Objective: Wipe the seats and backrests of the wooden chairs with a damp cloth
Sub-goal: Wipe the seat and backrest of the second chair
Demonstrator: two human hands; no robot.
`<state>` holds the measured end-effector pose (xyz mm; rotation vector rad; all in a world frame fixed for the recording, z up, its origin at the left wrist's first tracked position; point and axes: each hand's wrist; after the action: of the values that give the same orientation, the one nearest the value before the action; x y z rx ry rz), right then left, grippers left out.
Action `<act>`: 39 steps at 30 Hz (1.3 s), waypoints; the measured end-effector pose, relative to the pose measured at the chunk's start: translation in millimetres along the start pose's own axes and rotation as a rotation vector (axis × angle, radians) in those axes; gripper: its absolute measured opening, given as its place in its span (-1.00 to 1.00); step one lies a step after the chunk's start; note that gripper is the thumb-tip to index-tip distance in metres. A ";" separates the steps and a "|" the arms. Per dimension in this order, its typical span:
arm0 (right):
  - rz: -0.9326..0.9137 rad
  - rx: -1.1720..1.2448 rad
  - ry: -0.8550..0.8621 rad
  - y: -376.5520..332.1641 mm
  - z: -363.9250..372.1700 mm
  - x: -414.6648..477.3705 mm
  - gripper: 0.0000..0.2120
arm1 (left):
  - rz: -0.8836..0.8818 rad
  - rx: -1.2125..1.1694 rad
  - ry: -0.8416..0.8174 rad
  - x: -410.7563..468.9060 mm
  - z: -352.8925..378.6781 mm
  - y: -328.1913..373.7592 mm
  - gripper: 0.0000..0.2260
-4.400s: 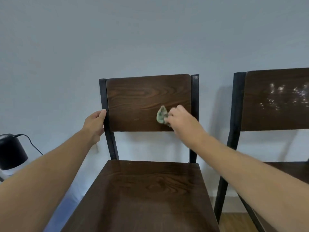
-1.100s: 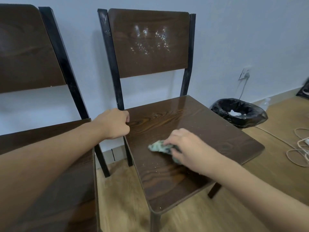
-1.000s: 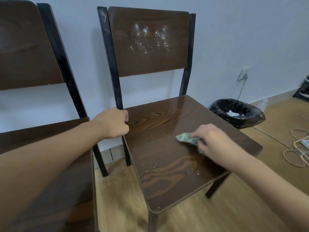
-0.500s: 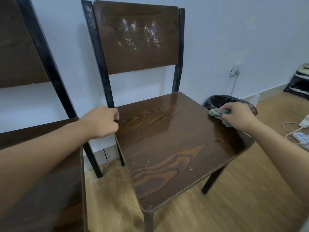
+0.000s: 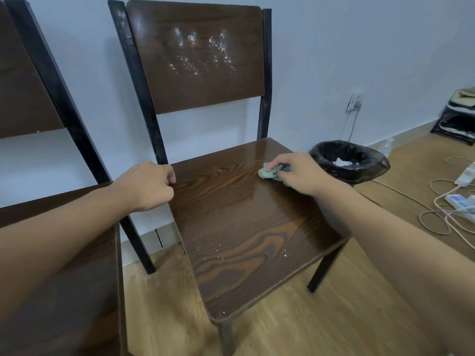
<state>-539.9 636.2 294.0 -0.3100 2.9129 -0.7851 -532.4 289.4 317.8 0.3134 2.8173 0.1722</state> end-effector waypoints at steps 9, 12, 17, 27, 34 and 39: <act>-0.148 -0.107 -0.057 -39.1 34.2 -139.0 -0.66 | 0.002 -0.003 -0.031 -8.7 -0.3 3.0 -0.60; -0.192 -0.060 -0.070 -67.3 58.0 -164.9 -0.64 | 0.000 -0.020 -0.030 -11.5 -3.7 3.7 -0.64; -0.317 0.003 -0.166 -118.2 89.3 -178.6 -0.62 | -0.001 -0.054 -0.021 -12.1 -1.3 5.2 -0.65; -0.241 0.236 -0.260 -127.5 44.3 -146.5 -0.61 | 0.006 -0.047 -0.015 -8.9 1.8 3.1 -0.64; -0.109 0.029 -0.032 -109.0 61.0 -28.2 -0.65 | 0.007 -0.064 0.012 -7.8 2.6 -2.1 -0.64; -0.235 -0.066 -0.135 -130.5 74.4 -60.9 -0.66 | 0.030 -0.073 0.012 -9.2 2.8 -5.0 -0.63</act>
<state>-447.1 503.4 299.3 -0.6935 2.8111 -0.6676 -524.0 282.7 317.1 0.3386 2.8115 0.2832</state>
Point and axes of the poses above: each hand's wrist, its own x-axis towards the middle knuckle, its own z-axis out of the palm, y = z × x, and after that the axes turned 14 degrees about -y, right-handed
